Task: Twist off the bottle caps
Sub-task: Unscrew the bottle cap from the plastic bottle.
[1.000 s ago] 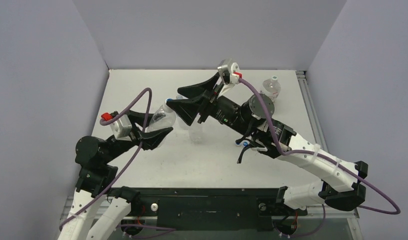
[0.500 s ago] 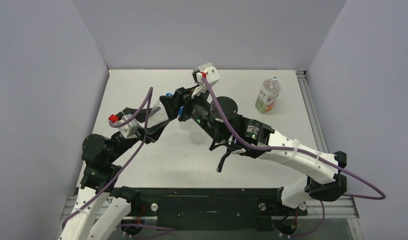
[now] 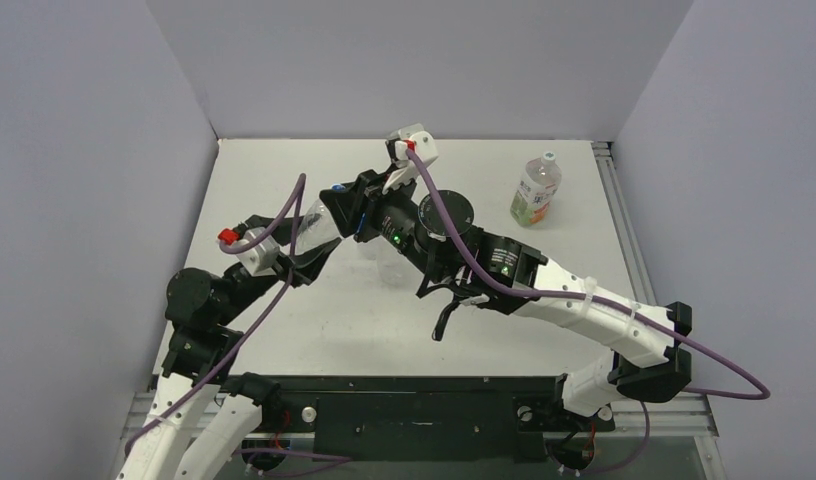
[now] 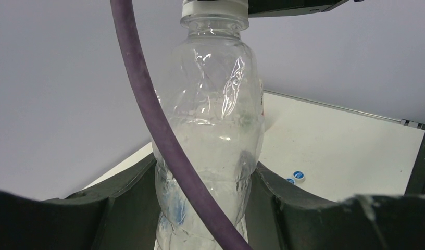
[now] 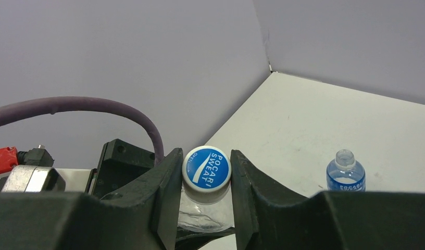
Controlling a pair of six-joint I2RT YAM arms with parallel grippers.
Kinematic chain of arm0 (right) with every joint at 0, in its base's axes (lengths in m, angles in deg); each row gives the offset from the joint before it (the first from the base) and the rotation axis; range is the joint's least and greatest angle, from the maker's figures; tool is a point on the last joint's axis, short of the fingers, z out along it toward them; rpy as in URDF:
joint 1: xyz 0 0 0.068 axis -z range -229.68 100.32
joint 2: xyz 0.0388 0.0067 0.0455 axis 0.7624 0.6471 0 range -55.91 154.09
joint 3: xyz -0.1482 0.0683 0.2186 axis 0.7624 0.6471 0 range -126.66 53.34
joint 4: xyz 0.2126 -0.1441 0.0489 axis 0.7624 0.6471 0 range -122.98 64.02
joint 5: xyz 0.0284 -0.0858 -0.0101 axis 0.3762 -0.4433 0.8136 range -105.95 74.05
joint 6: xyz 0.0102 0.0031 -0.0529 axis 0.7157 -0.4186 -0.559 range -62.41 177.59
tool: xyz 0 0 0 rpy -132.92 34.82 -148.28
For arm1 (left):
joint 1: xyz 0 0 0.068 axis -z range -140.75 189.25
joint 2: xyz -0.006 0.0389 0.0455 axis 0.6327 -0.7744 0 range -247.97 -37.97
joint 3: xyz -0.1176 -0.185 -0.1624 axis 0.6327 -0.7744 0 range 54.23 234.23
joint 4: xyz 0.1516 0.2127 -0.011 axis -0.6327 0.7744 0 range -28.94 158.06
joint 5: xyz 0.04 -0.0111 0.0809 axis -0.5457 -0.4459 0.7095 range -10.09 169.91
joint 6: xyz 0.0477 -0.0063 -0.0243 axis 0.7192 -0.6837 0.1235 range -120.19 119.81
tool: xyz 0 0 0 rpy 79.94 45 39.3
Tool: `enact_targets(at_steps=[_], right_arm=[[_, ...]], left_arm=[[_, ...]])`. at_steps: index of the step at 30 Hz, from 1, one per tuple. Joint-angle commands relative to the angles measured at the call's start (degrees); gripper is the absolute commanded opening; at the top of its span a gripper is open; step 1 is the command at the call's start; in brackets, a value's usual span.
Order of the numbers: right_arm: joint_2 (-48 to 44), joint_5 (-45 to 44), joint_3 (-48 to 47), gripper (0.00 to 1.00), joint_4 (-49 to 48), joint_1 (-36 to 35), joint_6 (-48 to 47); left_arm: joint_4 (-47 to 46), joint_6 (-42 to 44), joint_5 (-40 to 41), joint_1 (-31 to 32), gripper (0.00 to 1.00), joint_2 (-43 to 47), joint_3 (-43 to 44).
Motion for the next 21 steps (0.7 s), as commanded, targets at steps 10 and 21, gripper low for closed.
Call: enact_targets(at_steps=[10, 21], right_arm=[[-8.1, 25.8, 10.5, 0.00, -15.3, 9.2, 0.0], [-16.3, 46.0, 22.4, 0.00, -32.3, 12.0, -4.3]], left_arm=[[-0.8, -11.5, 1.7, 0.1, 0.12, 0.3, 3.7], [-6.9, -25.4, -10.4, 0.1, 0.12, -1.2, 7.5]])
